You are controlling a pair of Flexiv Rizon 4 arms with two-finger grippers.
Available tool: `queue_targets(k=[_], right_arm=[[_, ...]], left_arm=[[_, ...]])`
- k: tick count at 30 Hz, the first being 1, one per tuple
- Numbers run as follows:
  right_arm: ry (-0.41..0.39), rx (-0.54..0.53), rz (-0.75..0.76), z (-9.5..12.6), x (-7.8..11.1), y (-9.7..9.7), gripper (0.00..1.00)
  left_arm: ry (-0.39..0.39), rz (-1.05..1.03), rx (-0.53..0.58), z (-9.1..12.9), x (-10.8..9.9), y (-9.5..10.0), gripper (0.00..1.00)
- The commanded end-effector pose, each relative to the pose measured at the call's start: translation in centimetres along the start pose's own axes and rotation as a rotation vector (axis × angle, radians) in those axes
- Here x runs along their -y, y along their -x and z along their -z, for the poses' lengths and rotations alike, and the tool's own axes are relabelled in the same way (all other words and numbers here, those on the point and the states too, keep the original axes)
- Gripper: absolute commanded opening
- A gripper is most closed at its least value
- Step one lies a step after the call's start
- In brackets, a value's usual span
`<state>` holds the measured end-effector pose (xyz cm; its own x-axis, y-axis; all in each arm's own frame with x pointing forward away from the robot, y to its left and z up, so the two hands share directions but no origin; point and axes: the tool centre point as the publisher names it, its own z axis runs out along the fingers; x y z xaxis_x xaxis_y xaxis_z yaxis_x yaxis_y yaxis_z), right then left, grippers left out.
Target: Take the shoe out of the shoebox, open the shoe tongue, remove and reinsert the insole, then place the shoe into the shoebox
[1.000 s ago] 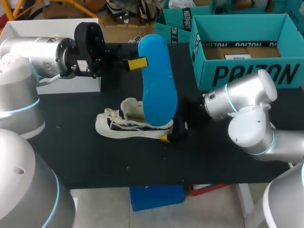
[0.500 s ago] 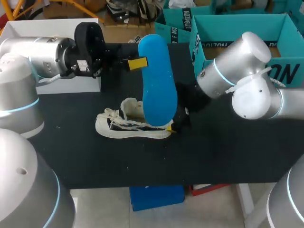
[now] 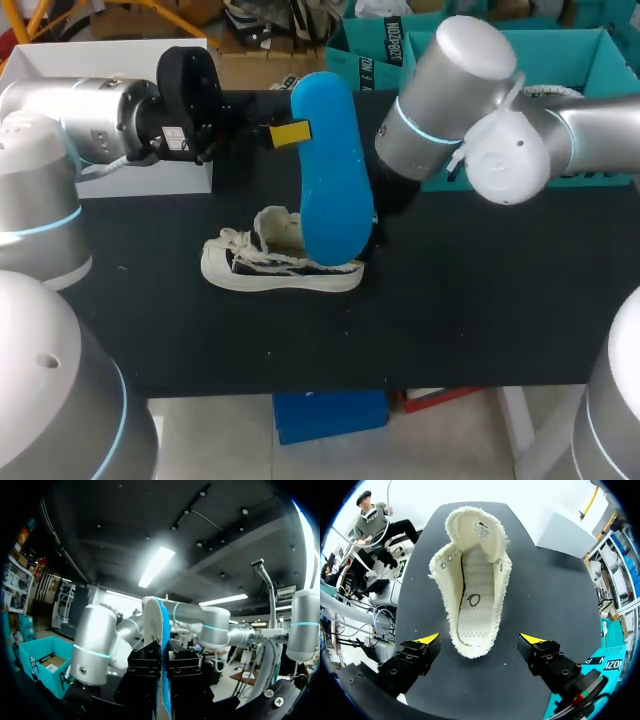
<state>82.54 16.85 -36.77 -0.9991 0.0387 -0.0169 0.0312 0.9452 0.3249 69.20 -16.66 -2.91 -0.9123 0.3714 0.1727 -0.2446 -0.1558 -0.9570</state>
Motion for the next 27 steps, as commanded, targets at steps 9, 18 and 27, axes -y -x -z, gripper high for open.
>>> queue_targets(k=[9, 18, 27], right_arm=[[-0.252, -0.003, 0.021, 0.4, -1.7, 0.3, 1.0], [-0.242, -0.016, 0.039, -0.1, -2.5, 0.4, 1.0], [-0.241, -0.019, 0.046, -0.2, -2.8, 0.5, 1.0]], left_arm=[[-0.002, -0.002, 0.002, -0.1, -0.1, 0.0, 0.0], [-0.002, -0.002, 0.002, -0.1, -0.1, 0.0, 0.0], [-0.002, -0.002, 0.002, -0.1, -0.1, 0.0, 0.0]])
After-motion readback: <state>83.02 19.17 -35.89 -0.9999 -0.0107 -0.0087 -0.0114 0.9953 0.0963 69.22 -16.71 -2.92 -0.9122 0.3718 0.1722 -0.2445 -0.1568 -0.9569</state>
